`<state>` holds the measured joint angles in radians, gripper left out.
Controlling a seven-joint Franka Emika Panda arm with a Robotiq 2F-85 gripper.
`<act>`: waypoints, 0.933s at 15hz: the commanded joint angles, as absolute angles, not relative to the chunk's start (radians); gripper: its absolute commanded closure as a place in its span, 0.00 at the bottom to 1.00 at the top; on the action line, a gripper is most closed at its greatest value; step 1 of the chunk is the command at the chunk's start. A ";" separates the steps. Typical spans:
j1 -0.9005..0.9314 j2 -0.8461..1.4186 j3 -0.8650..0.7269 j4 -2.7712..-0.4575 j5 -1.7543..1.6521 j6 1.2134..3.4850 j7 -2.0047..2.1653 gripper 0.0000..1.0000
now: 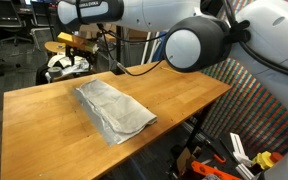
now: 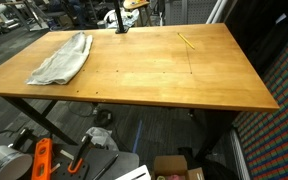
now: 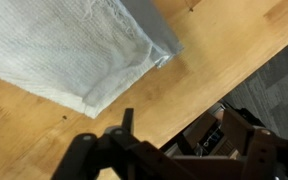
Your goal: Fold the towel on the table
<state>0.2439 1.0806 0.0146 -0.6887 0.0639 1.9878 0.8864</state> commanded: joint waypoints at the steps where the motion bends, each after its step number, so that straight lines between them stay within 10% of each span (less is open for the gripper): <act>1: 0.209 1.046 0.020 -0.702 0.066 1.901 0.831 0.00; 14: 0.121 1.156 0.115 -0.679 0.125 1.732 0.601 0.00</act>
